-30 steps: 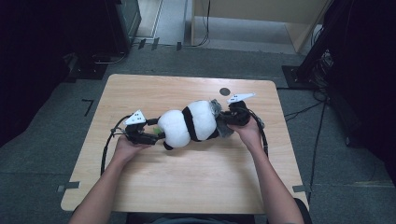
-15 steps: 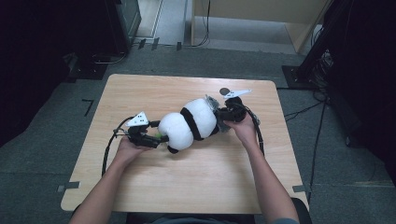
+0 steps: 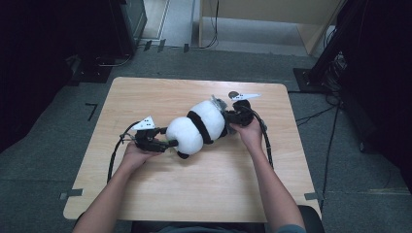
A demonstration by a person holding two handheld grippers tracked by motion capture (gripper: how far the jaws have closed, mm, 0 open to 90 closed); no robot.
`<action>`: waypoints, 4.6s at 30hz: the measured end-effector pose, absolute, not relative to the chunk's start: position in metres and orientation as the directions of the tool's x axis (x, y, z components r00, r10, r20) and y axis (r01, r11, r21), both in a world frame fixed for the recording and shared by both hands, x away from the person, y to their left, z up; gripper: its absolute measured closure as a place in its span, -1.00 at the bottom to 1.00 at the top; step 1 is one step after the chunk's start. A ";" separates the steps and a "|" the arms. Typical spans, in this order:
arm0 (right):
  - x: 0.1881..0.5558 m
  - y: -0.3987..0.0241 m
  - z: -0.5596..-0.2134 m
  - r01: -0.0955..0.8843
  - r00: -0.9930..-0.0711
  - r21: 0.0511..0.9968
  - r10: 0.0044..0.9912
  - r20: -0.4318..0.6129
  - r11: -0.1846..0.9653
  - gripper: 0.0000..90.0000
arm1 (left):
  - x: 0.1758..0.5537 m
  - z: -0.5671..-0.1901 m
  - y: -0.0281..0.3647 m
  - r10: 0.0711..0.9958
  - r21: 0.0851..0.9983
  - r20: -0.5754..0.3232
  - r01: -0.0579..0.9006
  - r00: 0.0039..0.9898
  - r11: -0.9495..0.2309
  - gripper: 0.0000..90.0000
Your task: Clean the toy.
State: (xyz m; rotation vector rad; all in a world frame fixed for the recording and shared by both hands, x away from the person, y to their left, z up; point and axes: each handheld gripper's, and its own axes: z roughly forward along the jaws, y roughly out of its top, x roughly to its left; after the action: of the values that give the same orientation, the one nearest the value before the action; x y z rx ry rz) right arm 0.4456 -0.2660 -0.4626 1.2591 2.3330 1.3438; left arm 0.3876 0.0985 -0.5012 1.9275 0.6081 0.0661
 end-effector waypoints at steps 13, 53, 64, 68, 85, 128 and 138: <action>0.434 -0.289 -0.447 0.593 -0.562 0.770 0.805 0.189 0.234 0.78 | 0.378 -0.484 0.099 0.466 0.867 -0.226 0.394 0.855 -0.304 0.53; 0.346 -0.177 -0.397 0.407 -0.787 0.835 0.606 0.115 0.370 0.77 | 0.348 -0.458 0.065 0.714 0.902 -0.246 0.424 0.656 -0.078 0.57; 0.330 -0.156 -0.424 0.401 -0.829 0.797 0.549 0.106 0.452 0.78 | 0.347 -0.458 0.066 0.711 0.899 -0.264 0.434 0.652 -0.064 0.57; 0.329 -0.156 -0.435 0.415 -0.832 0.786 0.540 0.124 0.459 0.78 | 0.347 -0.458 0.066 0.711 0.899 -0.265 0.433 0.651 -0.061 0.57; 0.321 -0.148 -0.443 0.421 -0.853 0.742 0.506 0.128 0.522 0.78 | 0.348 -0.454 0.077 0.715 0.911 -0.272 0.411 0.644 -0.023 0.57; 0.327 -0.158 -0.467 0.415 -0.847 0.724 0.525 0.085 0.551 0.78 | 0.343 -0.457 0.069 0.702 0.879 -0.296 0.472 0.648 -0.065 0.55; 0.334 -0.189 -0.469 0.485 -0.810 0.689 0.573 0.122 0.538 0.77 | 0.343 -0.457 0.069 0.707 0.883 -0.258 0.457 0.659 -0.103 0.54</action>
State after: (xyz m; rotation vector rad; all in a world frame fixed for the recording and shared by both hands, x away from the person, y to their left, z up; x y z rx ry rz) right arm 0.3340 -0.1892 -0.4690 0.9154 2.6498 1.1307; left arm 0.3429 0.0694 -0.4573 1.7441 0.9431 0.2750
